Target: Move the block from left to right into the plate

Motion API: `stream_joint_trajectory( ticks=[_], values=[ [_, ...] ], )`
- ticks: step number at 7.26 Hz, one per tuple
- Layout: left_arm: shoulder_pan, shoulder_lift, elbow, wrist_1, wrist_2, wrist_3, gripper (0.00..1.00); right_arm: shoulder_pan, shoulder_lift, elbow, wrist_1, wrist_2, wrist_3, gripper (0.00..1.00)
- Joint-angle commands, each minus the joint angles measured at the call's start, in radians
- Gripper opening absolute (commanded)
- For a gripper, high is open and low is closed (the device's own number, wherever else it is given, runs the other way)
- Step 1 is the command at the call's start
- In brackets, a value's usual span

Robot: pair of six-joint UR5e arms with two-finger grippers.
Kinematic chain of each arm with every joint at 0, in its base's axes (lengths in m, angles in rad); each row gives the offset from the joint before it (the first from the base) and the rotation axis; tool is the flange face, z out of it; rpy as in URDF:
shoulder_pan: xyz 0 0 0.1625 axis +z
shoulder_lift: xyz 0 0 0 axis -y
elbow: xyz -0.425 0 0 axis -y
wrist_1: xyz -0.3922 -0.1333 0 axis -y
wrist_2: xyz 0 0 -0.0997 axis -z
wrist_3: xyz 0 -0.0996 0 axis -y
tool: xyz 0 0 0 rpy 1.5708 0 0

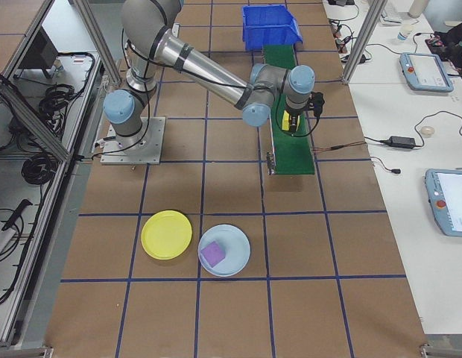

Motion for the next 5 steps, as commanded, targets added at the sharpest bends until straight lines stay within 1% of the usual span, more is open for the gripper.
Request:
stream_joint_trajectory(
  ticks=[1,2,3,4,5],
  values=[
    [0.000,0.000,0.000,0.000,0.003,0.000,1.00,0.003,0.033,0.002,-0.009,-0.011,-0.019,0.99],
    [0.004,0.002,0.000,-0.003,0.004,0.000,1.00,0.001,0.068,0.000,-0.047,-0.050,-0.064,0.91],
    [-0.003,0.002,0.000,-0.001,0.004,0.000,1.00,0.001,0.068,-0.008,-0.079,-0.139,-0.127,0.52],
    [0.003,0.003,0.000,-0.003,0.004,0.000,1.00,0.001,0.053,-0.047,-0.067,-0.207,-0.161,0.24],
    [0.001,0.002,0.000,-0.003,0.004,0.000,1.00,0.000,0.015,-0.063,-0.047,-0.256,-0.233,0.20]
  ],
)
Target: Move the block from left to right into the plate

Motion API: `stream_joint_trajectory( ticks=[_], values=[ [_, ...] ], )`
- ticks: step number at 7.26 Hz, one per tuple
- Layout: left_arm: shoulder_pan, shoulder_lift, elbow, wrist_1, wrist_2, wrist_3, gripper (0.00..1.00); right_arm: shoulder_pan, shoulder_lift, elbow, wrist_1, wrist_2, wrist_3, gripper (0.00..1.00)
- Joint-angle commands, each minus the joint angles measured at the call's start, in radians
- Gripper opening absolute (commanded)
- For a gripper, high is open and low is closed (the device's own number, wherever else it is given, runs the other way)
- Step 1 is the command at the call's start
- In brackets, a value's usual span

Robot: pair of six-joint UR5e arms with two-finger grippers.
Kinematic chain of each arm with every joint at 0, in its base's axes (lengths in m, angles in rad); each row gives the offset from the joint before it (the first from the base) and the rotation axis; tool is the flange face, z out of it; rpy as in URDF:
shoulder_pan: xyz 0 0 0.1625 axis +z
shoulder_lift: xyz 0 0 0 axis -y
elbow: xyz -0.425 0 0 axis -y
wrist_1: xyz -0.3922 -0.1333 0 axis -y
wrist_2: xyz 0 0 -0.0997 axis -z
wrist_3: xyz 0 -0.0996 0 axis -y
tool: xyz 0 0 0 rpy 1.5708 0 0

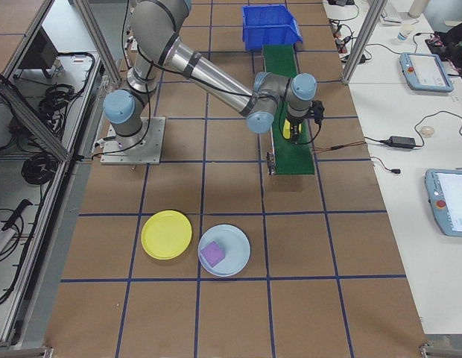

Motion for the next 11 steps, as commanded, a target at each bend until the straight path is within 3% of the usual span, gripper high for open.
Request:
stream_joint_trajectory(
  ticks=[1,2,5,7,9,10,11],
  values=[
    [0.003,0.001,0.000,0.000,0.000,0.000,1.00,-0.012,-0.064,-0.017,0.020,-0.144,-0.203,0.20],
    [0.002,0.001,0.000,0.000,0.000,0.000,1.00,-0.059,-0.096,0.007,0.046,-0.242,-0.325,0.17],
    [-0.004,-0.001,-0.002,0.001,-0.003,0.000,1.00,-0.498,-0.222,0.214,0.083,-0.376,-0.652,0.21],
    [-0.004,-0.001,-0.002,0.001,-0.004,0.000,1.00,-0.799,-0.245,0.344,0.069,-0.381,-0.847,0.20],
    [0.002,0.001,0.000,0.000,-0.001,0.000,1.00,-0.938,-0.265,0.434,0.022,-0.378,-0.886,0.18],
    [-0.001,0.001,0.000,0.001,-0.001,-0.002,1.00,-0.972,-0.265,0.458,-0.003,-0.375,-0.895,0.29],
    [0.002,0.001,0.000,0.001,-0.001,0.000,1.00,-0.978,-0.265,0.465,-0.006,-0.327,-0.898,0.99]
  ],
)
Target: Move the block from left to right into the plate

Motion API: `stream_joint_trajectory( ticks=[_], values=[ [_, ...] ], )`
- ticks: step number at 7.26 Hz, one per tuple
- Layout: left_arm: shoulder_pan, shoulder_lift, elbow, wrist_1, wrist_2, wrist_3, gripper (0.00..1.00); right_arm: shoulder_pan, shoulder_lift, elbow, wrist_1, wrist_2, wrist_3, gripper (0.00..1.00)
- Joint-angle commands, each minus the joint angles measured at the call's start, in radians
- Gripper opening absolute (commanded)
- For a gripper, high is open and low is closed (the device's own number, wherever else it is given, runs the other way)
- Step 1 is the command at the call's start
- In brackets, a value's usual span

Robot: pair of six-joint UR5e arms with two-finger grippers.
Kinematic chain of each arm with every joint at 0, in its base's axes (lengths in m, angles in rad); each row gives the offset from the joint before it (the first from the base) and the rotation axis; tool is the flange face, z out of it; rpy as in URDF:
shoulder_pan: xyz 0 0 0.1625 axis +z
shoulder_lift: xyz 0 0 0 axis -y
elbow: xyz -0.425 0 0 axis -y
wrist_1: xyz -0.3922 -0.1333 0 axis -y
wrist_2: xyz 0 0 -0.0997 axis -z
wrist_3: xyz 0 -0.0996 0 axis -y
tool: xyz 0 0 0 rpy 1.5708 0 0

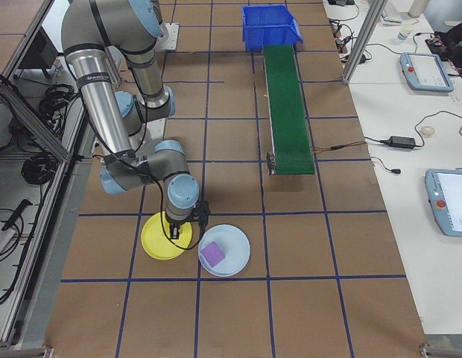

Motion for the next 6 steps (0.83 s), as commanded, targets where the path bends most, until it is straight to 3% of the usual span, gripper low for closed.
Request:
stream_joint_trajectory(
  ticks=[1,3,5,6],
  values=[
    [0.000,0.000,0.000,0.000,0.000,0.001,1.00,-0.029,-0.005,0.022,-0.015,0.054,-0.005,1.00],
    [-0.001,0.000,0.000,0.000,-0.005,-0.001,1.00,0.040,-0.024,-0.019,-0.033,0.056,0.006,1.00],
    [-0.001,0.000,0.000,0.000,-0.005,-0.001,1.00,0.332,-0.067,-0.134,-0.012,0.070,0.059,1.00],
    [-0.001,0.000,0.000,0.000,-0.005,-0.001,1.00,0.467,-0.071,-0.165,0.003,0.123,0.175,1.00]
  ],
)
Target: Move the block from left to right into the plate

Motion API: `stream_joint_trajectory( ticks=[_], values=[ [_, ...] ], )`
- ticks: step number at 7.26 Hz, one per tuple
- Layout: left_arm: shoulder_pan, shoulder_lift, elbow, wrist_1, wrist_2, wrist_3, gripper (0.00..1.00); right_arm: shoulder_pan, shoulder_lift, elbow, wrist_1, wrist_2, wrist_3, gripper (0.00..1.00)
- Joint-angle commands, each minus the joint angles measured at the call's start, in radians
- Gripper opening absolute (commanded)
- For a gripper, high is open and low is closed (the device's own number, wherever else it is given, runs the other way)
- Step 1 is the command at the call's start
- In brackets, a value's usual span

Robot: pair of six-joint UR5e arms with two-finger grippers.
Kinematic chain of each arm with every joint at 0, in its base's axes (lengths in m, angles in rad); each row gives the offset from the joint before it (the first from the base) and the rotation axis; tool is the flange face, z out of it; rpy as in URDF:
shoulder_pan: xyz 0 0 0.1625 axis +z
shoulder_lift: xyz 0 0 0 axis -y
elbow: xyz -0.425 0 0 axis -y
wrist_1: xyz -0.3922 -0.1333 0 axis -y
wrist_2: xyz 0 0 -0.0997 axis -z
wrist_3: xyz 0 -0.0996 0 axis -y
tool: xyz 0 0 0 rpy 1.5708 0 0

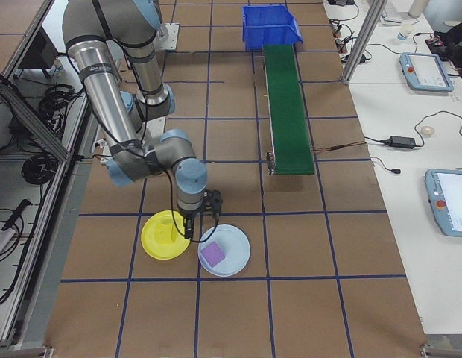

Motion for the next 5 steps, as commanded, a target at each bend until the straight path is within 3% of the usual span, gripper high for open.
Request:
stream_joint_trajectory(
  ticks=[1,2,4,5],
  values=[
    [-0.002,0.000,0.000,0.000,0.000,0.000,1.00,0.327,-0.015,-0.069,0.044,0.058,0.242,1.00],
    [0.000,0.000,0.000,0.000,0.001,0.000,1.00,0.493,-0.039,-0.095,0.062,0.074,0.443,1.00],
    [-0.002,0.000,0.000,0.000,0.001,0.000,1.00,0.792,-0.084,-0.203,0.217,0.082,0.874,0.99],
    [-0.002,0.000,0.000,0.000,0.001,0.000,1.00,0.923,-0.087,-0.294,0.292,0.126,1.062,1.00]
  ],
)
